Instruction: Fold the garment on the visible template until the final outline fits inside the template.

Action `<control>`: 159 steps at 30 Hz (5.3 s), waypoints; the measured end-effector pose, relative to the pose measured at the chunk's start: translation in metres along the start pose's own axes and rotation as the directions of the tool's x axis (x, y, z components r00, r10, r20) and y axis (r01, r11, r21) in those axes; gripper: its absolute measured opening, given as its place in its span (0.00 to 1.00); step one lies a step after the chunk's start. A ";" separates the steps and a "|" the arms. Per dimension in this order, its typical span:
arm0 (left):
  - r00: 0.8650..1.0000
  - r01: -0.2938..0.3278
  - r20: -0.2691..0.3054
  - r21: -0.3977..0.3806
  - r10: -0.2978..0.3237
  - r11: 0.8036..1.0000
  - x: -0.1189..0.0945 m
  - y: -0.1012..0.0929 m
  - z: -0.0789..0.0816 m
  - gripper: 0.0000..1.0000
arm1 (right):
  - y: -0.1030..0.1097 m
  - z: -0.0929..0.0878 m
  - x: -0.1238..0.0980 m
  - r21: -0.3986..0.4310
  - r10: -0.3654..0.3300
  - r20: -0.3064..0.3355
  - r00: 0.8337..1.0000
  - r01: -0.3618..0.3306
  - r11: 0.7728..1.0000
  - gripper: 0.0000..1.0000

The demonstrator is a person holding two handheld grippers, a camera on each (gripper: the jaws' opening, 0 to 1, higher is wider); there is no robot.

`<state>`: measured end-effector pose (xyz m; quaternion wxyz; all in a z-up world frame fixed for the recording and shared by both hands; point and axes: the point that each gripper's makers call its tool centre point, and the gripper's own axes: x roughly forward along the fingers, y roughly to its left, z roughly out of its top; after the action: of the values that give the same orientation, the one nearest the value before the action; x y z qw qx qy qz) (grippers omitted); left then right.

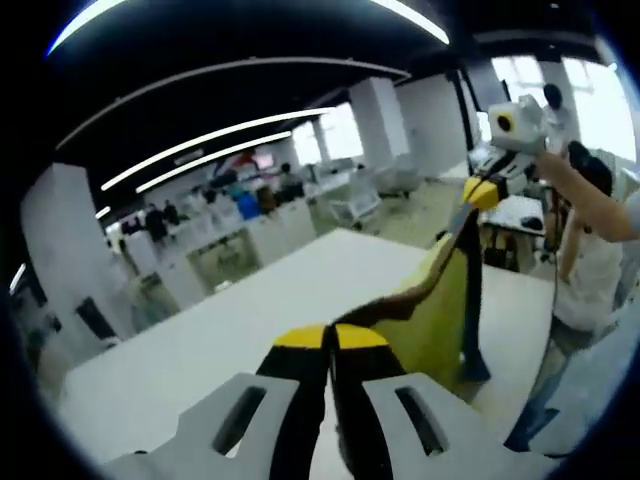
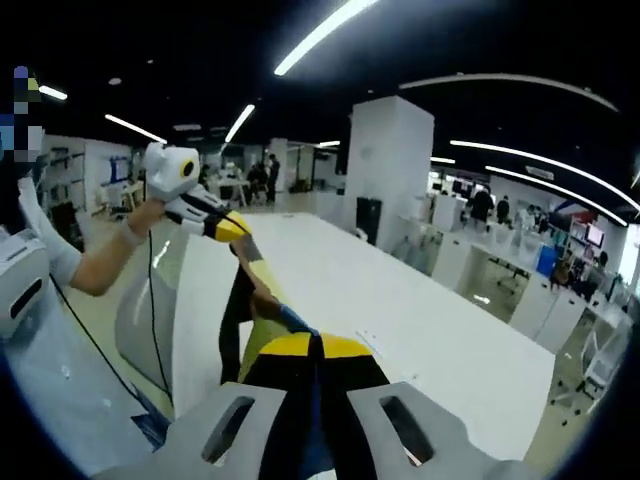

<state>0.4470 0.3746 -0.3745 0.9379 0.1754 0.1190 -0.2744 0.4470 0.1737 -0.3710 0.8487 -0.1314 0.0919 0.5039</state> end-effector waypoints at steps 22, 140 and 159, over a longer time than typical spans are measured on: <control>0.999 -0.024 0.033 0.040 0.023 0.999 -0.029 0.012 0.050 0.00 | 0.003 0.061 -0.015 -0.102 0.005 0.023 1.000 -0.002 0.995 0.01; 0.994 0.104 -0.031 -0.040 -0.106 0.994 -0.037 -0.052 -0.026 0.00 | 0.036 -0.053 -0.023 0.152 0.005 0.038 0.999 -0.011 0.988 0.01; 0.992 0.093 -0.083 -0.073 -0.099 0.993 0.022 -0.022 -0.047 0.00 | 0.000 -0.086 0.013 0.199 -0.033 -0.010 0.999 0.034 0.979 0.01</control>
<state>0.4465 0.3658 -0.4304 0.9231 0.1485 0.1772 -0.3073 0.4514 0.1576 -0.4561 0.8657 -0.0490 0.1427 0.4773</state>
